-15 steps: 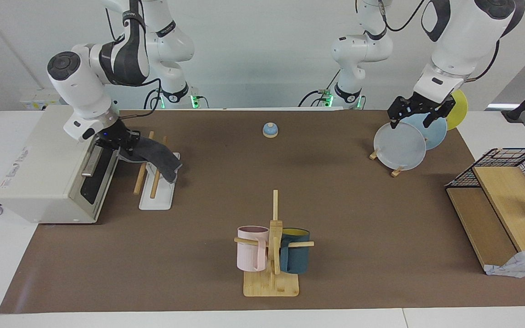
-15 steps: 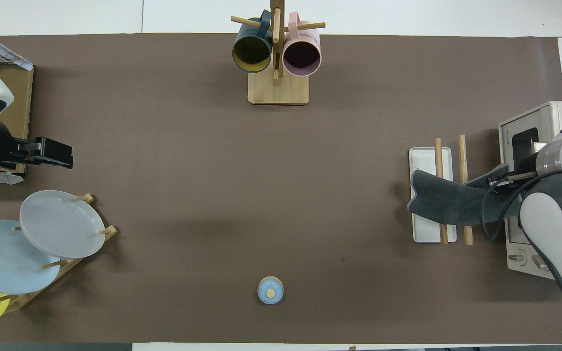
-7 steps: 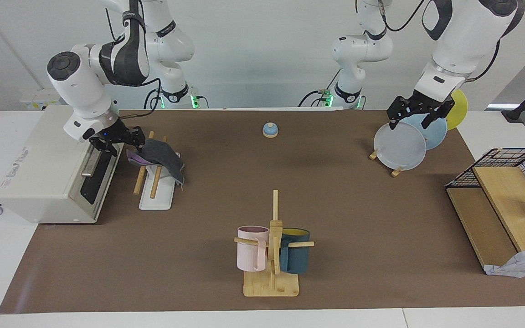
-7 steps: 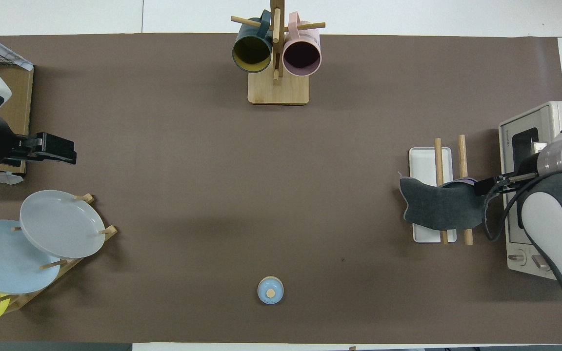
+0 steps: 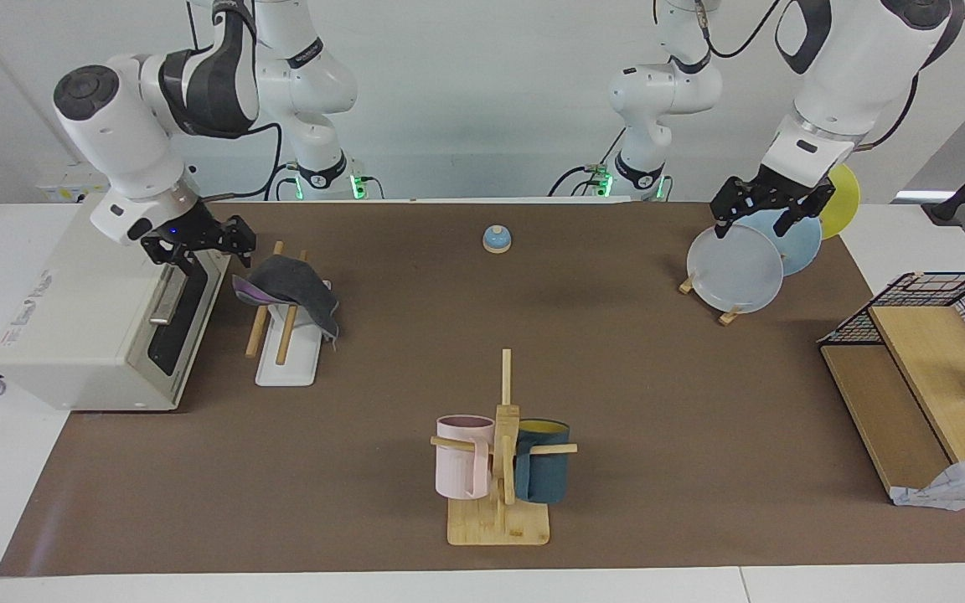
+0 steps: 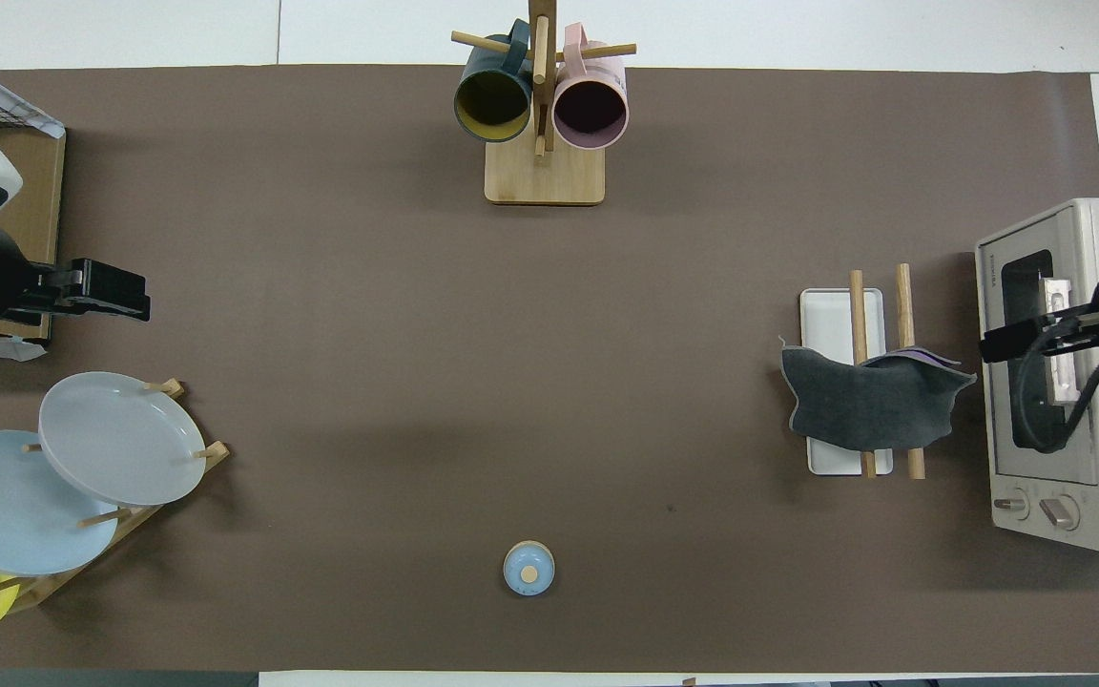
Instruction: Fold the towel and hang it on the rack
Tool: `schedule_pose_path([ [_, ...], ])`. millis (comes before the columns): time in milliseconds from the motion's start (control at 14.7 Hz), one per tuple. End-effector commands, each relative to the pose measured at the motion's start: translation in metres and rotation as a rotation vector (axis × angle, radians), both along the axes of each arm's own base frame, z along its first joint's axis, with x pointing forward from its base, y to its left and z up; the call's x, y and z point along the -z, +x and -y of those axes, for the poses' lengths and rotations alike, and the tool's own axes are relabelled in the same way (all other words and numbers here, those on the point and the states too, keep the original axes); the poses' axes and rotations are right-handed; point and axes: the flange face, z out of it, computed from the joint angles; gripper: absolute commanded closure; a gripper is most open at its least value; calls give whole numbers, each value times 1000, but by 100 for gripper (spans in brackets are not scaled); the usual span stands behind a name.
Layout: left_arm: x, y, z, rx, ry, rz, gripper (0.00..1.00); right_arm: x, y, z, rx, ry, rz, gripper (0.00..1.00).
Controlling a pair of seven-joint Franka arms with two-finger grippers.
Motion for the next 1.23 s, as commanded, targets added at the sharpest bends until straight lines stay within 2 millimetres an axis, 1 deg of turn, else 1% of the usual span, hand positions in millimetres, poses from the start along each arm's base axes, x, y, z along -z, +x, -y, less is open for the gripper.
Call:
schedule_pose_path([
  [0,-2,1,2,3,-9,9,0,-37,14,2,42,-16,-48,0],
  [137,-3,1,1,1,-11,10,0,-57,20,-3,124,-27,-51,0],
  [205,-2,1,0,0,-9,9,0,-66,21,-12,155,-41,-58,0],
  [273,-2,1,0,0,-7,6,0,-69,21,-18,189,-73,-85,0],
  [341,-1,1,-1,0,-5,5,0,-73,23,-11,222,-86,-76,0],
  [410,-2,1,-1,6,-4,6,0,-65,28,-13,223,-64,-65,0],
  [478,-2,1,-1,14,-4,7,0,-58,28,-19,224,-22,-64,0],
  [614,-1,1,-3,34,-4,4,0,-53,27,-42,201,-12,-74,0],
  [683,-1,1,-7,30,-4,4,0,-52,20,-44,197,-14,-85,0],
  [751,-1,1,-8,28,-4,2,0,-51,18,-46,193,-16,-91,0],
  [819,-2,1,-8,28,-4,5,0,-52,20,-45,193,-28,-88,0],
  [956,-2,1,-7,29,-3,9,0,-56,24,-36,205,-44,-73,0],
  [1092,-1,2,-13,14,-2,16,0,-56,28,-21,216,-88,-70,0],
  [1160,-1,4,-22,-6,-3,21,0,-58,29,-18,218,-90,-64,0],
])
